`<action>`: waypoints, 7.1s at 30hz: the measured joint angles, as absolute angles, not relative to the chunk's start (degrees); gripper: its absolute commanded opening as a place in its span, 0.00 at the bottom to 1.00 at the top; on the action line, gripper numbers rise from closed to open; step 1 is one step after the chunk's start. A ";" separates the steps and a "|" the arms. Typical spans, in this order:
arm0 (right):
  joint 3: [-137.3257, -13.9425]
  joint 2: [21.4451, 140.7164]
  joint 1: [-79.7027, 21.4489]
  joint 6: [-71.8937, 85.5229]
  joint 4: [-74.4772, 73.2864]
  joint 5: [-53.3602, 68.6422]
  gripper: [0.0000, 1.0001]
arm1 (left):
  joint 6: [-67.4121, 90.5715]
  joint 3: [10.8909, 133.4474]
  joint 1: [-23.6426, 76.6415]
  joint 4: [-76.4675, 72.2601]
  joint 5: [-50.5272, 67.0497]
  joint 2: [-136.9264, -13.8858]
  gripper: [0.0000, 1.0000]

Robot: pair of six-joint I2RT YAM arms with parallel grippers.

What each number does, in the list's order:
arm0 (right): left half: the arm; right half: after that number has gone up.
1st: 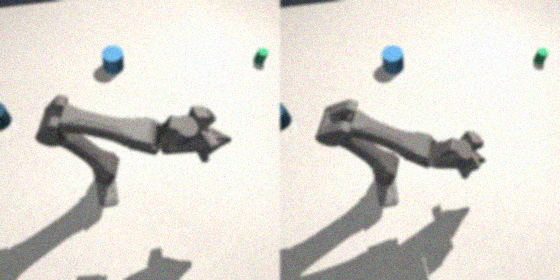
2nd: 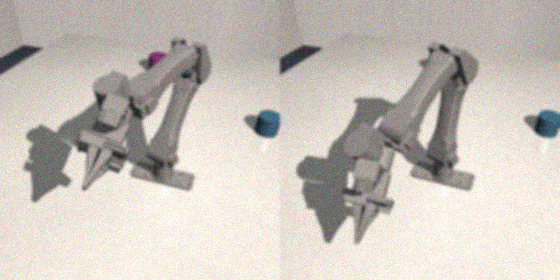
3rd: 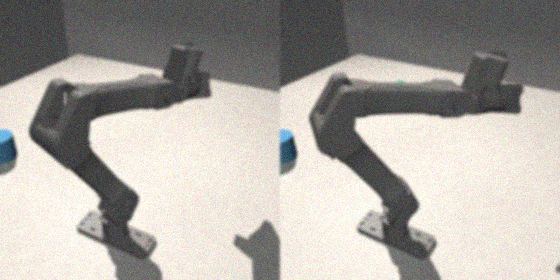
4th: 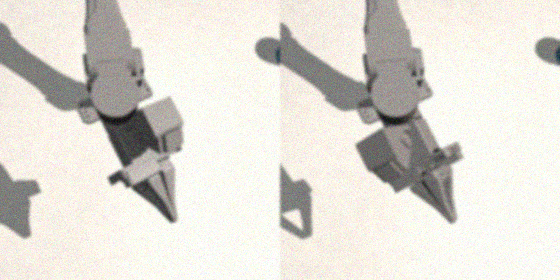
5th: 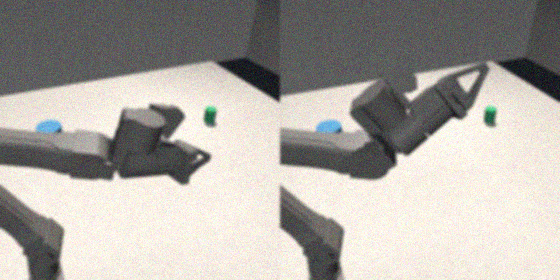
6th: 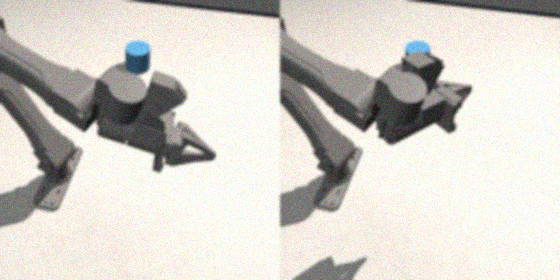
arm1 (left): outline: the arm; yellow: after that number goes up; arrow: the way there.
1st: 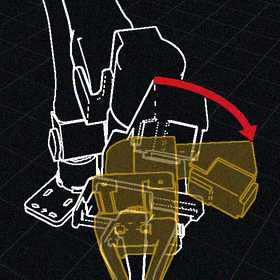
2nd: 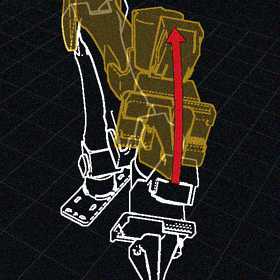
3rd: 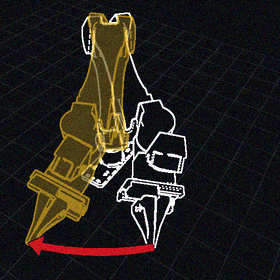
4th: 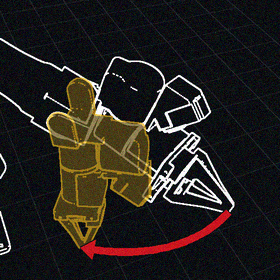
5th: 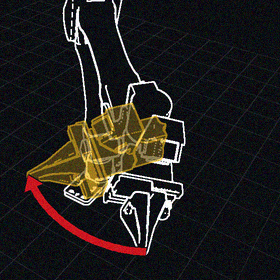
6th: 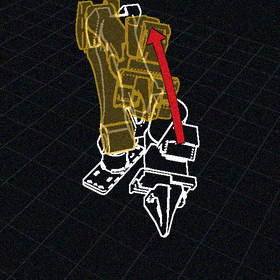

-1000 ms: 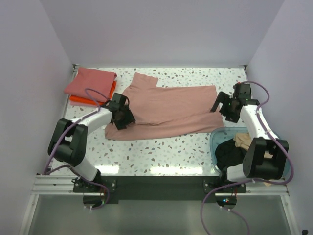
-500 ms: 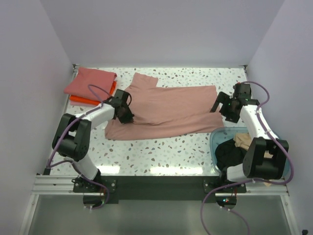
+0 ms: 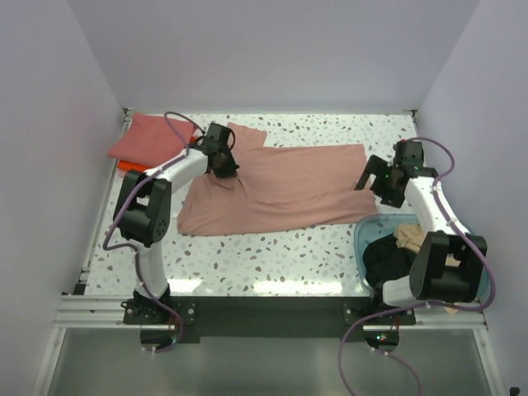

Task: Fold and stack the t-shirts
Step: Fold the tshirt

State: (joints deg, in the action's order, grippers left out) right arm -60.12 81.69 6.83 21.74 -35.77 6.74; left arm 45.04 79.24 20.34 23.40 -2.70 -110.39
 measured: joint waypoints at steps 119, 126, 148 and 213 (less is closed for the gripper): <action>-129.27 142.41 -2.55 13.06 -43.35 -8.93 0.80 | 26.74 122.08 15.38 27.44 -18.17 -143.52 0.00; -123.52 141.03 -3.07 12.97 -42.02 -11.92 0.68 | 25.85 119.28 15.38 26.92 -16.78 -141.67 0.00; -115.90 136.86 -4.08 13.87 -39.33 -13.80 0.00 | 22.92 99.79 15.57 17.21 -13.63 -124.68 0.00; -85.47 111.85 -4.23 13.82 -36.12 -17.43 0.99 | 45.93 28.23 33.69 20.32 -10.57 -50.15 0.70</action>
